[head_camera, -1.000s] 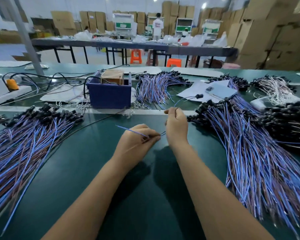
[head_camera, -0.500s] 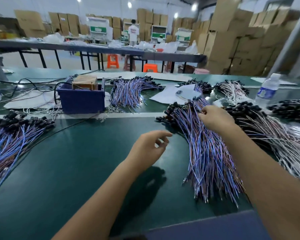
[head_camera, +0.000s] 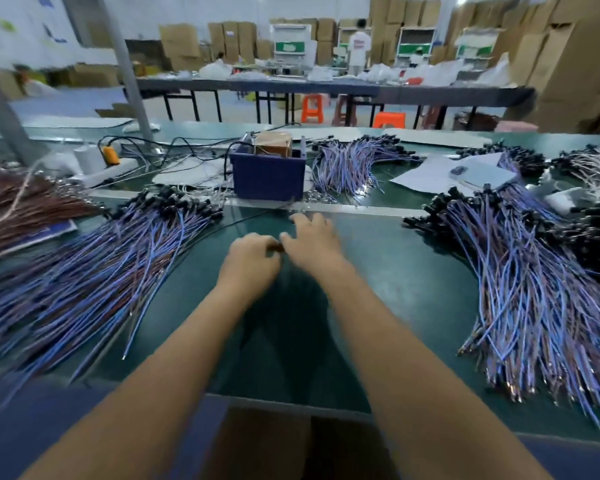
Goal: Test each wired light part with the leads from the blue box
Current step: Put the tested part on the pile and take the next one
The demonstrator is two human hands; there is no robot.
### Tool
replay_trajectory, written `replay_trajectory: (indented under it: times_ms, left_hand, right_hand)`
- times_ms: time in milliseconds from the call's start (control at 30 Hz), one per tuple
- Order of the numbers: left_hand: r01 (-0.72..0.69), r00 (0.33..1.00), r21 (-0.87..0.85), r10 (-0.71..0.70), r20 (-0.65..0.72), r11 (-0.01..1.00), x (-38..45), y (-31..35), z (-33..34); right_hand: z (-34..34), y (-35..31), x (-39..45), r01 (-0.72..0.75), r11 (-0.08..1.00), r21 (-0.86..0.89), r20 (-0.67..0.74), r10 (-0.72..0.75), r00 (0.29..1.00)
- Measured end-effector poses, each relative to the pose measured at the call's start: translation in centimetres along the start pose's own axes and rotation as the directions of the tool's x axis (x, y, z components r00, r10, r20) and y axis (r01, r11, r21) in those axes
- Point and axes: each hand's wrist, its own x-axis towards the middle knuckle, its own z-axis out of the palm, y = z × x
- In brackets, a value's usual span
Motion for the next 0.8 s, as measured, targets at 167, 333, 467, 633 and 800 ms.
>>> replay_trajectory:
  times_ms: [167,333,467,633,800]
  left_hand:
    - [0.245,0.969,0.309,-0.232,-0.08,0.919,2.0,-6.1,-4.7]
    - [0.475,0.88,0.314,-0.446,-0.163,0.822,4.7,-8.4,-3.5]
    - [0.621,0.78,0.3,-0.531,-0.331,0.724,6.1,-9.1,-1.8]
    - [0.687,0.716,0.244,-0.579,-0.391,0.685,7.8,-10.1,-1.4]
    - [0.631,0.687,0.092,-0.499,-0.527,0.771,7.1,-9.9,-1.7]
  right_hand:
    - [4.4,-1.0,0.2,0.068,0.991,-0.111,0.06,-0.062,0.996]
    - [5.5,-0.5,0.7,0.1,0.989,-0.112,-0.017,-0.102,0.995]
    - [5.8,-0.7,0.7,0.094,0.99,-0.105,-0.014,-0.096,0.995]
    - [5.9,-0.6,1.0,0.09,0.991,-0.096,0.001,-0.09,0.996]
    - [5.7,-0.6,0.9,0.091,0.99,-0.112,-0.018,-0.093,0.995]
